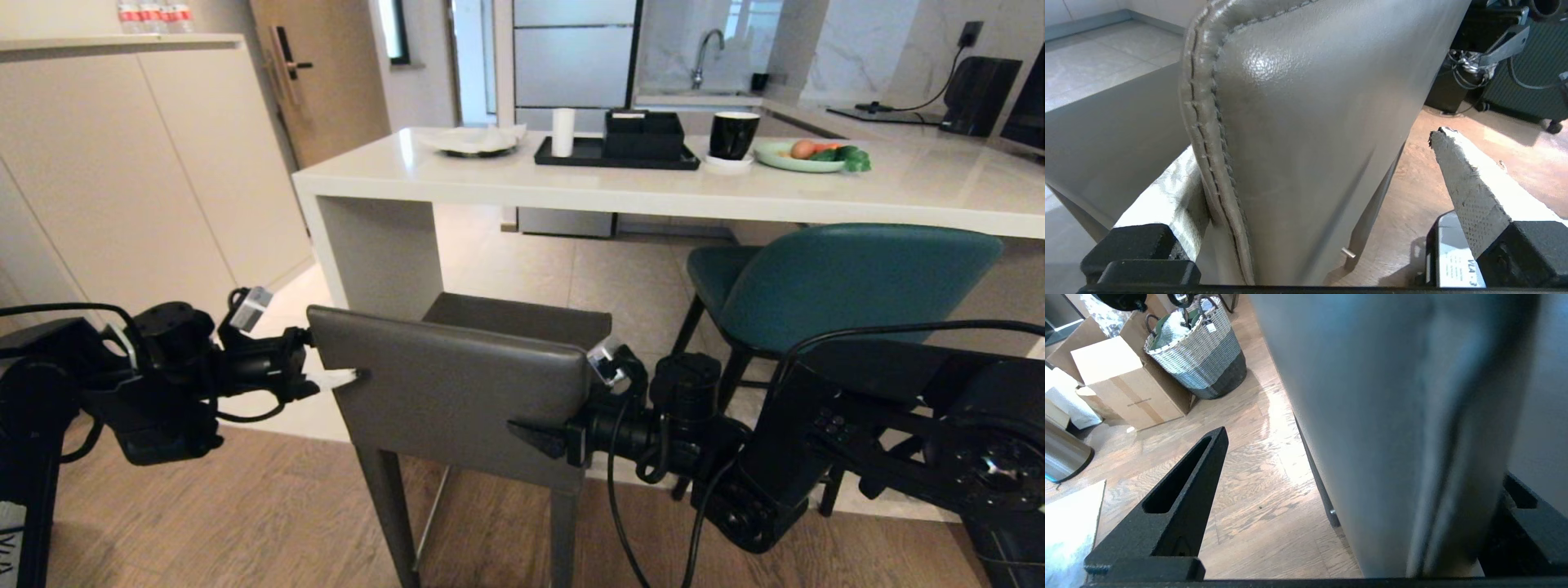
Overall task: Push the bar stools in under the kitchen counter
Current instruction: Pull the gray chair out from under the dining table
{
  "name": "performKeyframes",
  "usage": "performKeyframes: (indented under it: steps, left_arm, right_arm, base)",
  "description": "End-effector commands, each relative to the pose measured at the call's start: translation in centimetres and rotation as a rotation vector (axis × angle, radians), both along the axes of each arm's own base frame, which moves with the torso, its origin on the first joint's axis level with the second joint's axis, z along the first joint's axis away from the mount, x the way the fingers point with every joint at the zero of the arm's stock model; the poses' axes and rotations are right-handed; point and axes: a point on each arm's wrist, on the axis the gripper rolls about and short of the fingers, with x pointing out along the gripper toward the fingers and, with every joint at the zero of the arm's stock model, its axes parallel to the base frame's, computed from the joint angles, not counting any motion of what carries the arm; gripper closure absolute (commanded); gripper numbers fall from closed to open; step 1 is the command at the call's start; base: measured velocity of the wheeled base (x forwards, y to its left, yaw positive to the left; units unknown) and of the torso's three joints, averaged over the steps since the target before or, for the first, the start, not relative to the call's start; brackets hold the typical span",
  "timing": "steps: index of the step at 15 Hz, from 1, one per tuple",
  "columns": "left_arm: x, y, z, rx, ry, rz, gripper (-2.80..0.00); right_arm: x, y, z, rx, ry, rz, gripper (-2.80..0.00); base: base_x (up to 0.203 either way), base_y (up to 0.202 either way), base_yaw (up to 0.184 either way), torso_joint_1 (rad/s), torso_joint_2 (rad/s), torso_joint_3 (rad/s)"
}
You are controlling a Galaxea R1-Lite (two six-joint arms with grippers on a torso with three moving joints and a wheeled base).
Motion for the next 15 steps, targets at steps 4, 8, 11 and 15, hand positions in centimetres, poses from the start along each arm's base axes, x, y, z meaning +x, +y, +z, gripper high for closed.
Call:
performKeyframes:
  steps: [4,8,11,15]
  left_arm:
    - [-1.2,-0.9,-1.0,-0.013,0.06,-0.026,-2.8]
    - [-2.8,-2.2,-1.8,-0.032,0.166,-0.059,-2.8]
    - [-3.3,-2.1,-1.0,-0.031,0.157,-0.053,-2.8]
    - [-4.8,-2.3,-0.4,-0.03,0.18,-0.081,-2.8]
  right_arm:
    - [0.7,-0.9,-0.7,-0.003,0.012,-0.035,-2.8]
    - [0.9,-1.0,-1.1,-0.007,0.02,-0.05,-2.8]
    - [0.7,-0.7,-1.0,-0.005,0.013,-0.043,-2.8]
    - [0.4,-0.5,-1.2,-0.008,0.014,-0.059,-2.8]
  base:
    - [0.0,0.0,0.0,0.0,0.0,0.0]
    - [0.0,0.0,0.0,0.0,0.0,0.0]
    - [0.0,0.0,0.0,0.0,0.0,0.0]
    - [0.0,0.0,0.0,0.0,0.0,0.0]
